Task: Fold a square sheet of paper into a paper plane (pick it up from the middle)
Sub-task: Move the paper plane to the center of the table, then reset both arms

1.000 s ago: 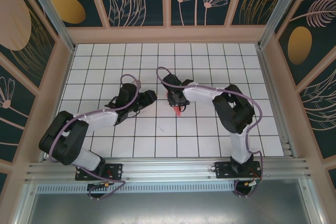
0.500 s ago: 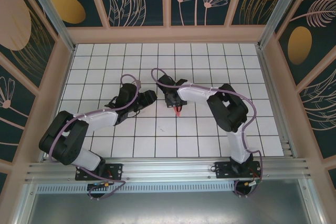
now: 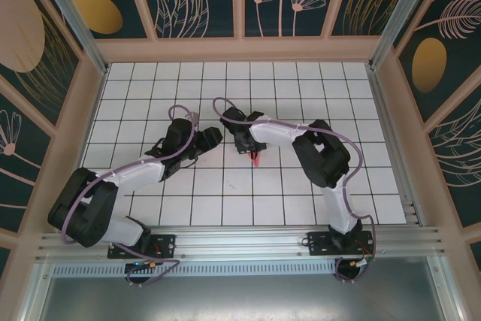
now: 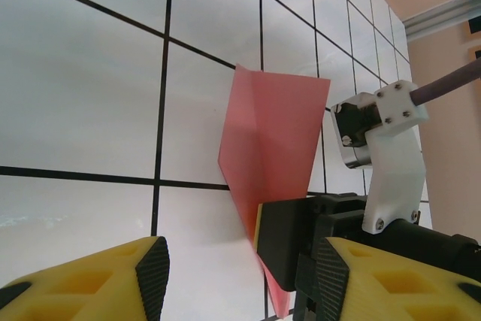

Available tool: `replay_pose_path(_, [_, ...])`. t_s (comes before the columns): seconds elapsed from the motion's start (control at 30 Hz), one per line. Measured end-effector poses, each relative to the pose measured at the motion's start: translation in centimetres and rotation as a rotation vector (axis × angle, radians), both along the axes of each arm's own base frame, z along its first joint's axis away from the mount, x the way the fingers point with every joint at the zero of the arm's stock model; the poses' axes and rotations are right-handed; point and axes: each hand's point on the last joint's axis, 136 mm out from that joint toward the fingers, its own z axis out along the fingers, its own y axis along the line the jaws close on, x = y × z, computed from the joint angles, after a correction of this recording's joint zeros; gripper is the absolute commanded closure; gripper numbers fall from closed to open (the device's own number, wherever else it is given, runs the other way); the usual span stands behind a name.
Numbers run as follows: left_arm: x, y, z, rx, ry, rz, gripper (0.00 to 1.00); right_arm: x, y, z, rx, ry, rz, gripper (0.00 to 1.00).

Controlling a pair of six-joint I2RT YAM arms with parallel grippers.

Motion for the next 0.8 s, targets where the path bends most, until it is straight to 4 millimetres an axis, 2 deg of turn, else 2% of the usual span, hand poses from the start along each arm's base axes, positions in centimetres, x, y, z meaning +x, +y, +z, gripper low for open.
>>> replay_pose_path(0.33, [-0.2, 1.8, 1.5, 0.066, -0.063, 0.046, 0.42, 0.2, -0.1, 0.9, -0.009, 0.007, 0.001, 0.58])
replay_pose_path(0.47, [-0.2, 2.5, 2.0, 0.096, -0.085, 0.064, 0.42, 0.4, 0.1, 2.5, 0.011, -0.013, 0.003, 0.51])
replay_pose_path(0.57, [-0.2, 3.1, 2.4, 0.123, -0.104, 0.081, 0.41, 0.7, 0.2, 5.0, 0.038, -0.053, 0.000, 0.50])
replay_pose_path(0.63, [-0.2, 3.7, 2.7, 0.148, -0.123, 0.097, 0.40, 1.2, 0.2, 7.4, 0.060, -0.106, -0.004, 0.50])
replay_pose_path(0.73, [-0.3, 5.2, 3.6, 0.205, -0.164, 0.142, 0.32, 1.7, -0.5, 12.3, 0.089, -0.225, -0.021, 0.50])
replay_pose_path(0.8, [-0.5, 6.8, 4.7, 0.257, -0.211, 0.189, 0.26, 2.0, -1.7, 16.8, 0.117, -0.358, -0.036, 0.46])
